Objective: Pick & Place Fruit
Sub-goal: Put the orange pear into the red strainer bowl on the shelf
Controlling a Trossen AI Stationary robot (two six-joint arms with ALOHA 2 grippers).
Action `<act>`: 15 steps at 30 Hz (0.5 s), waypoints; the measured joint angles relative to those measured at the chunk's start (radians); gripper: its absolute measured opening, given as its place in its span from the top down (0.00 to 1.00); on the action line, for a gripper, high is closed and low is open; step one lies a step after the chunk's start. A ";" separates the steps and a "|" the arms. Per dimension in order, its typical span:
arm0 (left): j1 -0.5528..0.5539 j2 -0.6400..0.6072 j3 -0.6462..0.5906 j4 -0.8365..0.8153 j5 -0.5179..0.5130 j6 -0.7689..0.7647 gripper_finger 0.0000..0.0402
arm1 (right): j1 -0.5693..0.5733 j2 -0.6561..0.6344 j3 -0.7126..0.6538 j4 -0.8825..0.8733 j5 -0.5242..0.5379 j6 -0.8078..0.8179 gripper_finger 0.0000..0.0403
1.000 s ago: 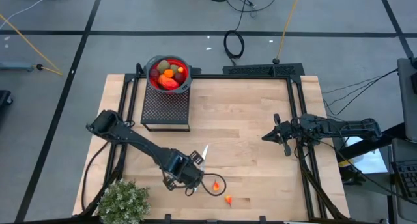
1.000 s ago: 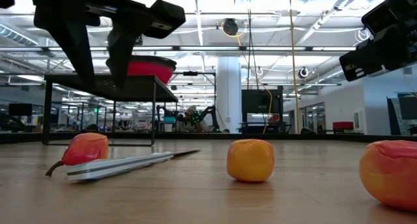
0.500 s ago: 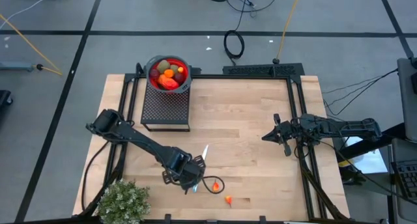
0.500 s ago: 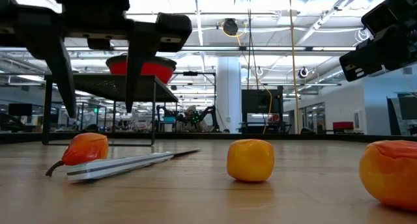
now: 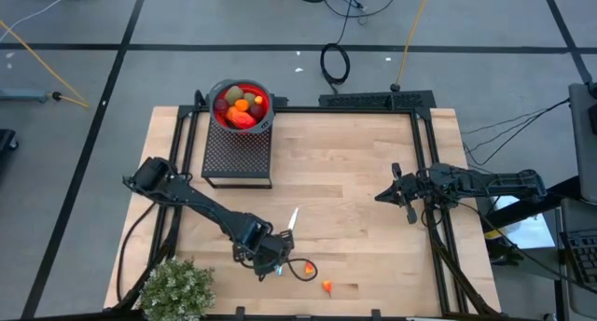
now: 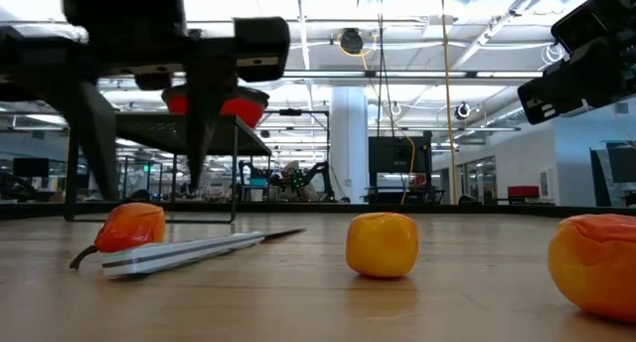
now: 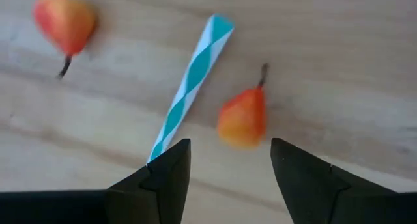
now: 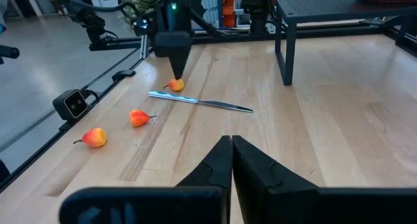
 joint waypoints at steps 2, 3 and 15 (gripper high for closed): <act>-0.004 0.007 0.001 0.003 0.027 0.018 0.47 | 0.000 0.000 0.000 0.000 0.000 0.000 0.99; -0.007 0.011 0.001 0.000 0.032 0.020 0.47 | 0.000 0.000 0.000 0.000 0.000 0.000 0.99; -0.017 0.062 0.000 0.035 -0.006 0.047 0.47 | 0.000 0.000 0.000 0.001 0.004 0.000 0.99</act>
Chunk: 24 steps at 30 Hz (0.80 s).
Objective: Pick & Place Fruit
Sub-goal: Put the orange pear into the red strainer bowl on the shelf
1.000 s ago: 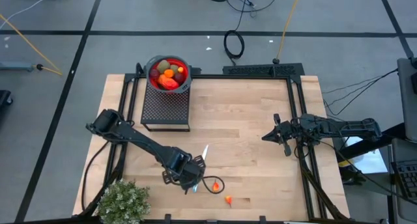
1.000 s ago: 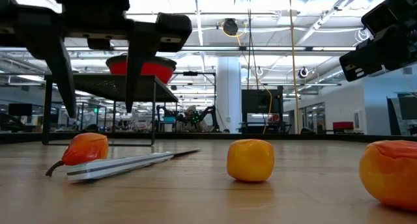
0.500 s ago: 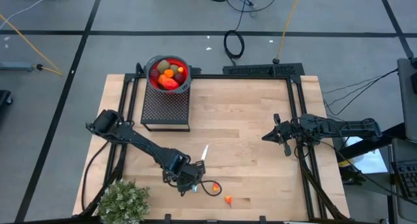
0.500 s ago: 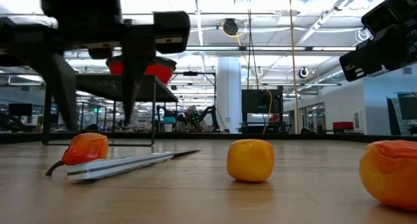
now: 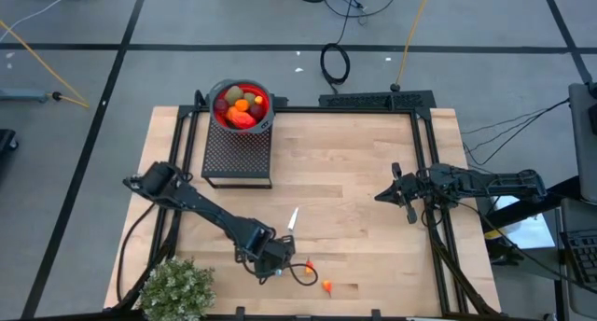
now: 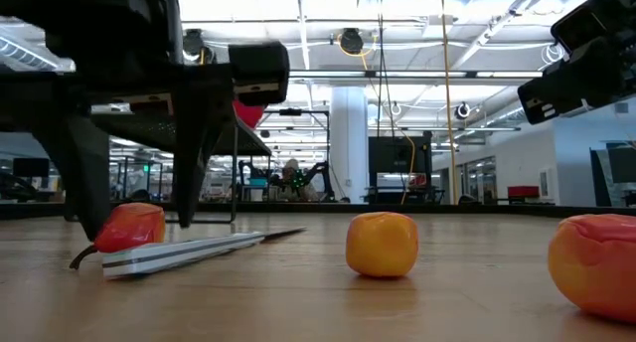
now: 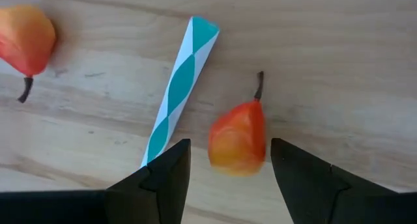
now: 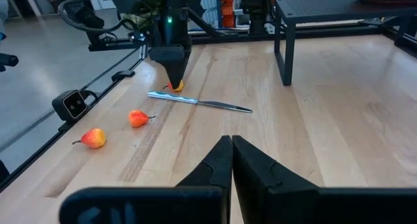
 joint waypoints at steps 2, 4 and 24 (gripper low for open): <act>0.000 0.009 0.000 0.006 -0.007 0.015 0.47 | 0.000 0.000 0.000 0.002 0.000 0.000 0.99; -0.001 0.015 0.000 0.013 -0.007 0.023 0.47 | 0.000 0.000 0.000 0.002 0.000 0.000 0.99; -0.009 0.022 0.001 0.007 -0.007 0.036 0.75 | 0.000 0.000 0.000 0.008 0.000 0.026 0.99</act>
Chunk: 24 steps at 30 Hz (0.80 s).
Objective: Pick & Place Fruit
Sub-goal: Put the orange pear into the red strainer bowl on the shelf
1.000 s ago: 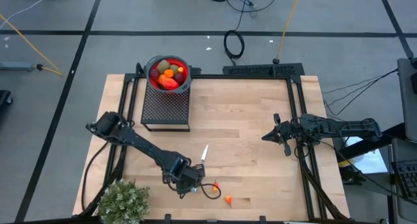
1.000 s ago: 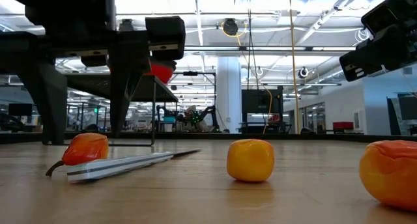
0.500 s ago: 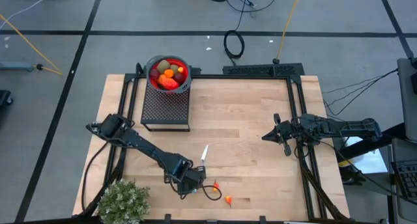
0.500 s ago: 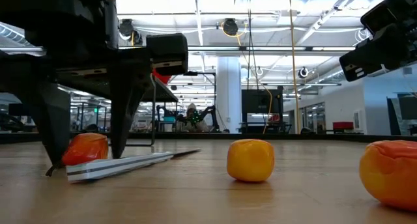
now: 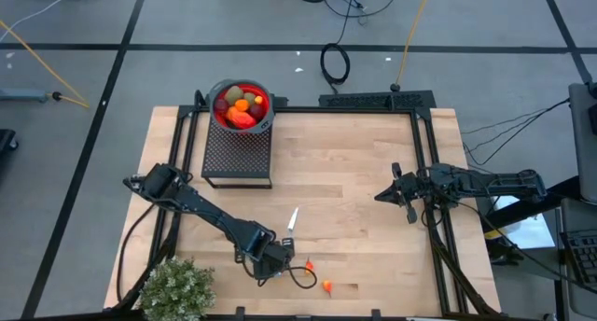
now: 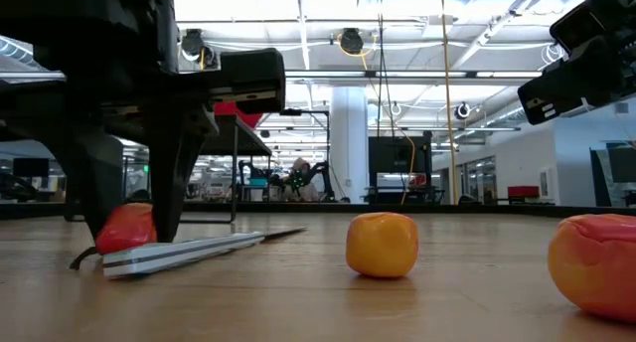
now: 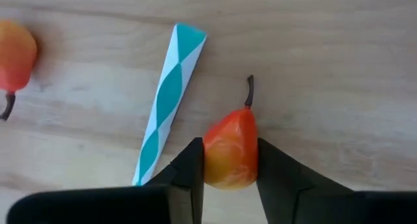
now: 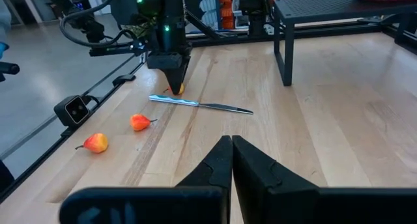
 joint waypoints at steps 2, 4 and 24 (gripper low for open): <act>-0.001 0.000 0.000 -0.004 -0.043 -0.012 0.76 | 0.000 0.000 0.000 0.000 0.000 0.000 0.99; -0.001 -0.002 0.000 -0.027 -0.116 -0.030 0.76 | 0.000 0.000 0.000 0.000 0.000 0.000 0.99; 0.154 -0.304 -0.001 -0.357 -0.643 -0.343 0.75 | 0.000 0.000 0.000 0.007 0.000 0.000 0.99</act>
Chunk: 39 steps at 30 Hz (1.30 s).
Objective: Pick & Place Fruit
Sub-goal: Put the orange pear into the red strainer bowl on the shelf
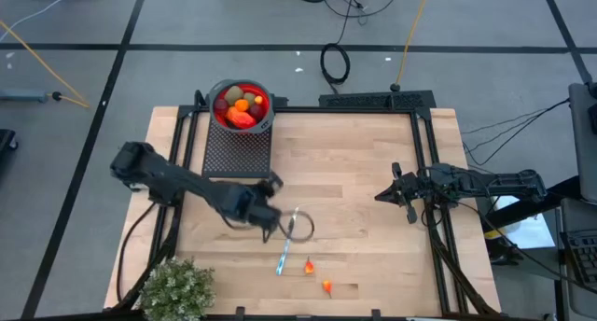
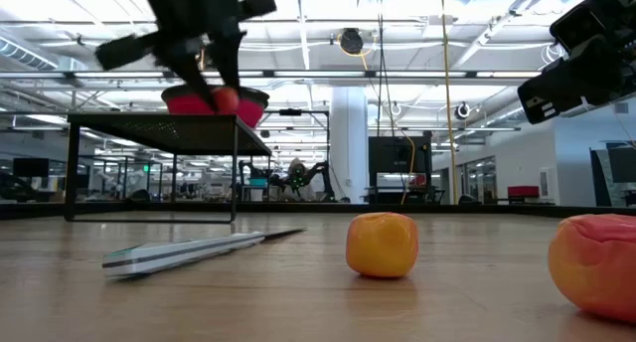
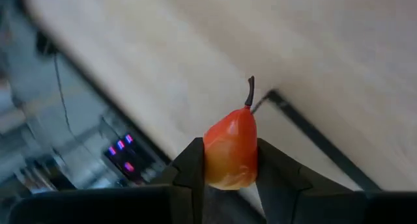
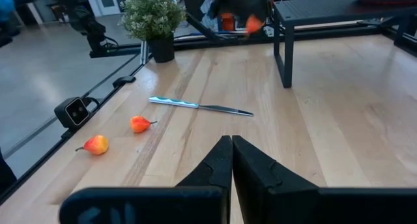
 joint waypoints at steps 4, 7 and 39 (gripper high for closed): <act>0.070 -0.098 0.000 0.014 -0.009 -0.187 0.75 | 0.000 0.000 0.000 0.000 0.000 0.000 0.99; 0.122 -0.168 0.000 0.064 -0.009 -0.360 0.75 | 0.000 0.000 0.000 0.000 0.000 0.000 0.99; 0.368 -0.318 0.000 1.214 1.059 -0.987 0.75 | 0.000 0.000 0.000 -0.008 -0.004 -0.012 0.99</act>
